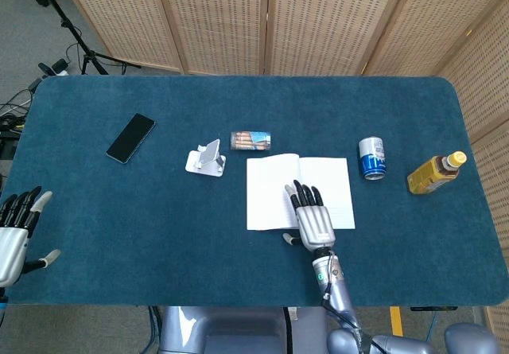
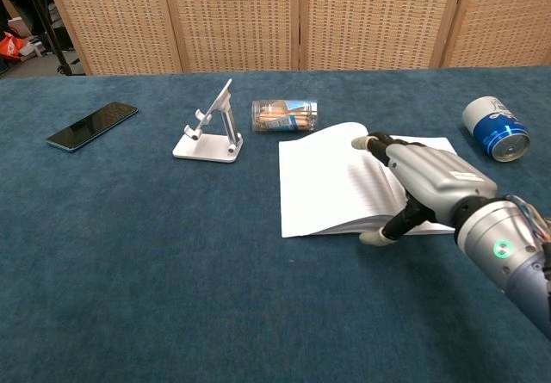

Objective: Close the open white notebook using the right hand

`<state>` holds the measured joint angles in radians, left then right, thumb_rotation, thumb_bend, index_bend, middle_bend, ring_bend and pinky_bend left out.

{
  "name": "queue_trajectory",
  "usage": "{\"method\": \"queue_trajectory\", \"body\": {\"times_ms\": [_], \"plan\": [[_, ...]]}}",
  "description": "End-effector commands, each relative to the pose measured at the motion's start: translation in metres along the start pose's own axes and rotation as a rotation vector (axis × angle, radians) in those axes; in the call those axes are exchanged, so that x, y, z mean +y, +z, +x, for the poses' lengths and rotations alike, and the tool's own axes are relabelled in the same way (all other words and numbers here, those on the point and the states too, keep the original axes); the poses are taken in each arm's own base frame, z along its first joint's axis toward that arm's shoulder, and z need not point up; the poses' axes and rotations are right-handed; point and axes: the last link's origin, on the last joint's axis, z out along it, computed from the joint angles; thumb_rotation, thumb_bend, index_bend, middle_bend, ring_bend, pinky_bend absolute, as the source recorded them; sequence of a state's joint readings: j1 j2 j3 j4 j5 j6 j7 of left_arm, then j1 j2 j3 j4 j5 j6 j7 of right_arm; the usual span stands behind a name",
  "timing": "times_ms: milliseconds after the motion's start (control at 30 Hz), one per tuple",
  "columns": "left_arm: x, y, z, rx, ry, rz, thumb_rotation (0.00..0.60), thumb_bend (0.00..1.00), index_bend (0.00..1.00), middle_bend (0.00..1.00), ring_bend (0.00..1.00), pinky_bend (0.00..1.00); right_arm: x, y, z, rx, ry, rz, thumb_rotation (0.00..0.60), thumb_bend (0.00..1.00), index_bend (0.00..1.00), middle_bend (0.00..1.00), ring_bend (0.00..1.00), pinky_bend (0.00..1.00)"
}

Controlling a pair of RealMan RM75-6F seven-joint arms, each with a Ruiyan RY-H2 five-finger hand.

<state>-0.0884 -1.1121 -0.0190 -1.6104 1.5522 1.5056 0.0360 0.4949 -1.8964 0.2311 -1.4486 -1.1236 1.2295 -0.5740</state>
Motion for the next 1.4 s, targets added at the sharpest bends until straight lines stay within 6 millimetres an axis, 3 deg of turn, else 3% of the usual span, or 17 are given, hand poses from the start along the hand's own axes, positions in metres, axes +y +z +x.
{"method": "queue_trajectory", "body": {"times_ms": [33,467,1133,1300,1400], "plan": [[0.001,-0.001,0.0,0.0,-0.001,-0.004,0.6,0.05,0.0,0.0,0.0,0.0,-0.003,0.003,-0.001,-0.006,0.0,0.003,0.6,0.18,0.0,0.0,0.0,0.04],[0.005,-0.001,-0.004,-0.02,0.004,-0.024,0.6,0.05,0.0,0.0,0.0,0.0,-0.01,0.018,-0.012,-0.032,-0.014,0.006,0.6,0.18,0.0,0.0,0.0,0.04],[0.007,-0.002,-0.005,-0.025,0.005,-0.031,0.6,0.05,0.0,0.0,0.0,0.0,-0.004,0.021,-0.011,-0.002,-0.005,-0.014,0.6,0.21,0.0,0.0,0.0,0.04],[0.007,-0.002,-0.005,-0.026,0.005,-0.032,0.6,0.05,0.0,0.0,0.0,0.0,-0.002,0.02,-0.012,-0.004,-0.001,-0.018,0.6,0.26,0.0,0.0,0.0,0.04],[0.007,-0.002,-0.006,-0.027,0.005,-0.033,0.6,0.05,0.0,0.0,0.0,0.0,0.0,0.018,-0.013,-0.006,0.004,-0.022,0.6,0.36,0.0,0.0,0.0,0.04]]}}
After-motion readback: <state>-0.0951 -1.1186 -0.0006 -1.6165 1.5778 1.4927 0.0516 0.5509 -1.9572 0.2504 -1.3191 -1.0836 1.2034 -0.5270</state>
